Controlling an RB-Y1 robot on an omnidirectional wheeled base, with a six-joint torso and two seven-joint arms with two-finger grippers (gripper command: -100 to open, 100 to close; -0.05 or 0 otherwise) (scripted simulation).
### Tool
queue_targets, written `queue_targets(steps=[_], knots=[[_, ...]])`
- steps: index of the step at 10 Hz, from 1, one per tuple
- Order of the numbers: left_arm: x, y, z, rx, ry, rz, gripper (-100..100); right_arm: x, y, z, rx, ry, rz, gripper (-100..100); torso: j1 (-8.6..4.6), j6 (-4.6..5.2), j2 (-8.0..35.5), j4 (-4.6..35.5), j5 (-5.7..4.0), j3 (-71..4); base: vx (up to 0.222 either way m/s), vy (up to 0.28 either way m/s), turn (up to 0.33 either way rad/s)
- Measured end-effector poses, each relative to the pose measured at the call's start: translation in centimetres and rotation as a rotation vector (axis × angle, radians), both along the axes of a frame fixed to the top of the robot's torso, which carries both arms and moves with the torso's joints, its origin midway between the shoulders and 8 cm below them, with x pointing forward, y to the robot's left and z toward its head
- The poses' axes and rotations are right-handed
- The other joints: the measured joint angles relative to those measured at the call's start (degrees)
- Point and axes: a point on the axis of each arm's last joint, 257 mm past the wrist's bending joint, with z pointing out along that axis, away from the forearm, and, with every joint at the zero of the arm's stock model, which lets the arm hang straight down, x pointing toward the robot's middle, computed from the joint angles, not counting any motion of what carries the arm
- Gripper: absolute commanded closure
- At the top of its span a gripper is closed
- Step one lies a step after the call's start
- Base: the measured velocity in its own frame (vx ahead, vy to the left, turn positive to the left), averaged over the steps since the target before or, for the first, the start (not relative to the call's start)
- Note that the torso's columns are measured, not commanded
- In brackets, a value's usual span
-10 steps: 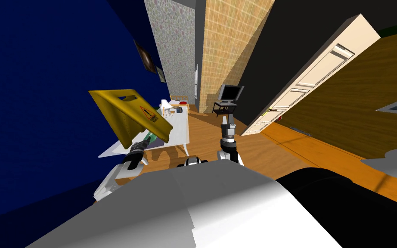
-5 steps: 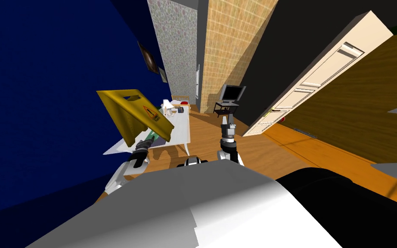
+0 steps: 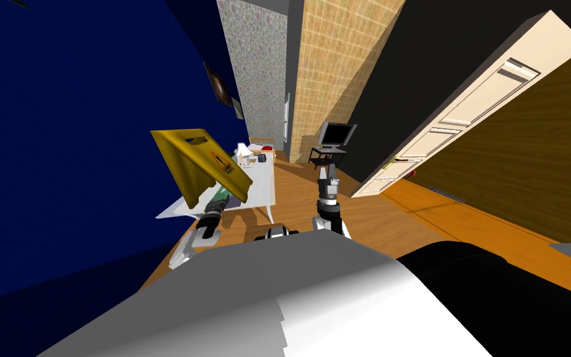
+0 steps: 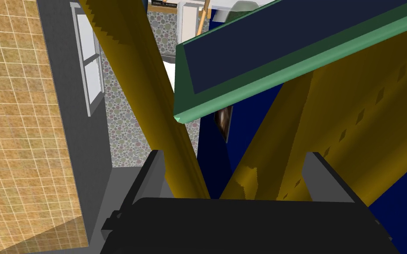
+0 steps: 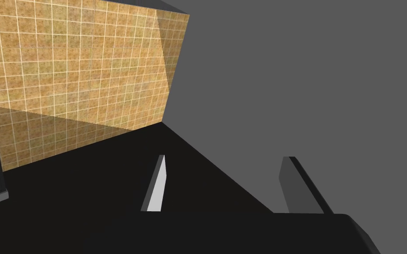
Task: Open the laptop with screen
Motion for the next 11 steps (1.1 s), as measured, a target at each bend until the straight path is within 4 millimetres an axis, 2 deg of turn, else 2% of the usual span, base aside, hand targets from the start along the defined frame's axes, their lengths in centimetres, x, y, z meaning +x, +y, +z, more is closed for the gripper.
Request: queue_targets(steps=[2, 4, 11], knots=[[0.7, -1.7, -0.3, 0.02, -0.006, -0.038, -100, 0.0, 0.0, 0.0, 0.0, 0.0, 0.0, 0, 0.02, 0.0, 0.01, 0.0, 0.0, 0.0, -0.006, 0.006, 0.022], [0.7, -1.8, -0.3, 0.022, -0.007, -0.042, -100, 0.0, 0.0, 0.0, 0.0, 0.0, 0.0, 0, 0.0, 0.0, -0.01, 0.0, 0.0, -0.01, -0.014, 0.003, -0.037], [3.0, 0.8, 2.8, 0.022, -0.004, 0.017, -100, 0.0, 0.0, 0.0, 0.0, 0.0, 0.0, 0, -0.02, -0.02, -0.09, -0.02, 0.0, -0.05, -0.076, 0.014, -0.099]])
